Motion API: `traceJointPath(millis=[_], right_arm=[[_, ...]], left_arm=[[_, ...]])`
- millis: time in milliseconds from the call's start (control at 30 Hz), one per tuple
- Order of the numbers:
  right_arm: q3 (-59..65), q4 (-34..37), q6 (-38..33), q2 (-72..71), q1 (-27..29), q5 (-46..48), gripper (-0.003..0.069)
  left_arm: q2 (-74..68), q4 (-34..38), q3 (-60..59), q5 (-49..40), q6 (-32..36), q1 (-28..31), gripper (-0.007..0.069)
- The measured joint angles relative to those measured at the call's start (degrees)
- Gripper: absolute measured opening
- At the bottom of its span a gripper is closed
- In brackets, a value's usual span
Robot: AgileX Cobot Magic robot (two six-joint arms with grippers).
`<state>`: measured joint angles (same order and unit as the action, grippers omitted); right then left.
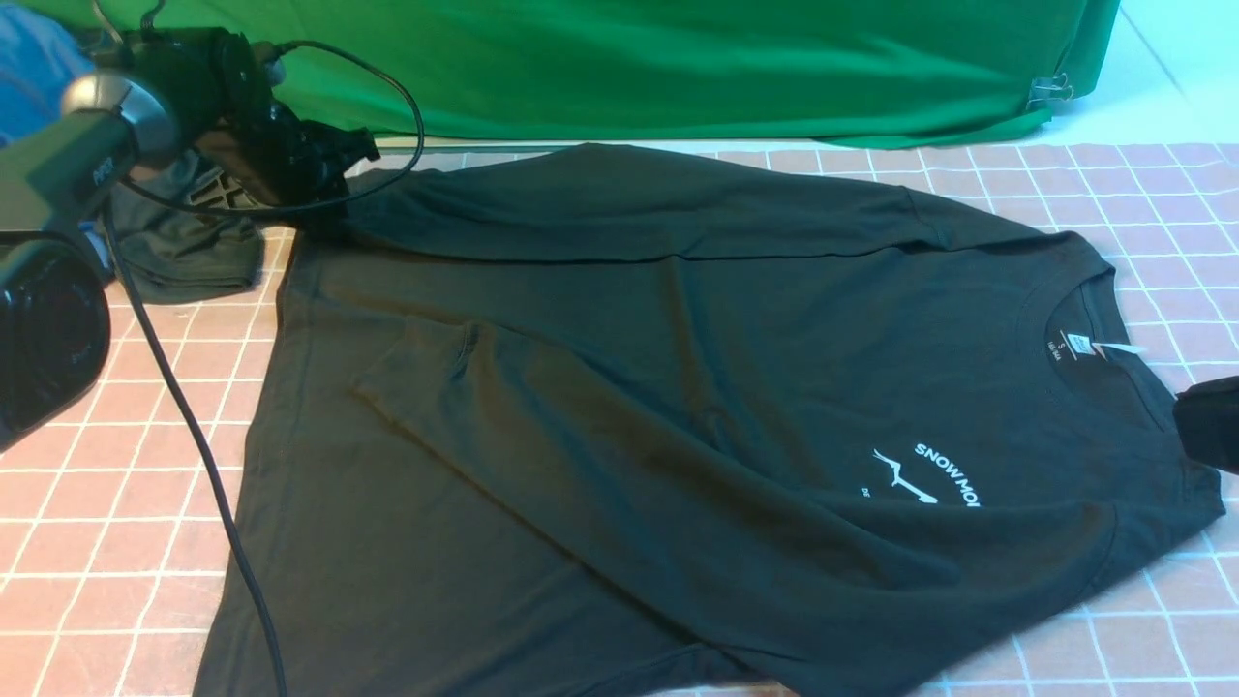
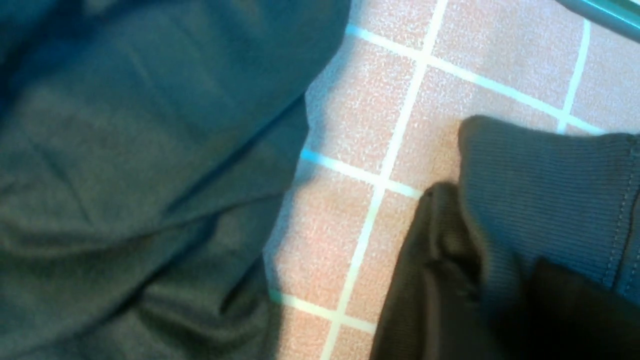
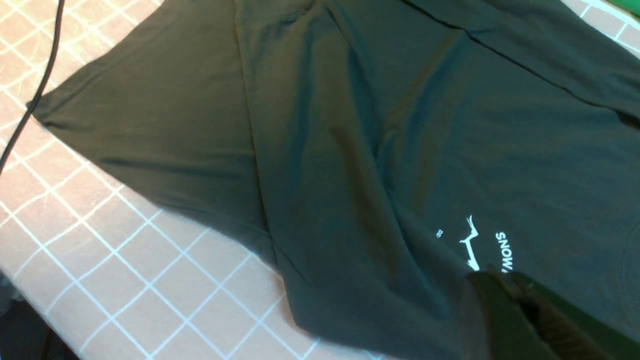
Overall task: Fold a long-sleeved shirt over a pink coffee tablecloth.
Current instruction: 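Fold the left side of the dark shirt inward over its body with the left gripper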
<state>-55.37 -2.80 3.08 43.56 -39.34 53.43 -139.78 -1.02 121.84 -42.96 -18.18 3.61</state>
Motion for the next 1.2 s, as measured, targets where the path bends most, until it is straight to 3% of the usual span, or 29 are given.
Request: traceJointPath(millis=[67, 133, 433, 600, 767, 900, 1200], right_arm=[[0.00, 0.00, 0.00, 0.00, 0.00, 0.00, 0.0036], [0.00, 0.00, 0.00, 0.00, 0.00, 0.00, 0.0036], [0.00, 0.00, 0.00, 0.00, 0.00, 0.00, 0.0036], [0.00, 0.00, 0.00, 0.00, 0.00, 0.00, 0.0036], [0.20, 0.00, 0.00, 0.00, 0.00, 0.00, 0.0036], [0.27, 0.00, 0.00, 0.00, 0.00, 0.00, 0.0036], [0.27, 0.00, 0.00, 0.00, 0.00, 0.00, 0.0036]], left_arm=[[0.32, 0.00, 0.00, -0.05, 1.36, 0.00, 0.0090], [0.95, -0.21, 0.00, -0.47, 2.72, -0.06, 0.0052], [1.89, -1.94, 0.06, -0.94, 3.44, -0.12, 0.0057], [1.92, -2.24, 0.06, -0.90, 3.66, -0.12, 0.0135], [1.92, -2.61, 0.06, -0.88, 3.94, -0.12, 0.0298], [1.92, -2.65, 0.06, -0.88, 3.95, -0.12, 0.0382], [1.92, -0.08, 0.06, -0.88, 5.19, -0.12, 0.0408]])
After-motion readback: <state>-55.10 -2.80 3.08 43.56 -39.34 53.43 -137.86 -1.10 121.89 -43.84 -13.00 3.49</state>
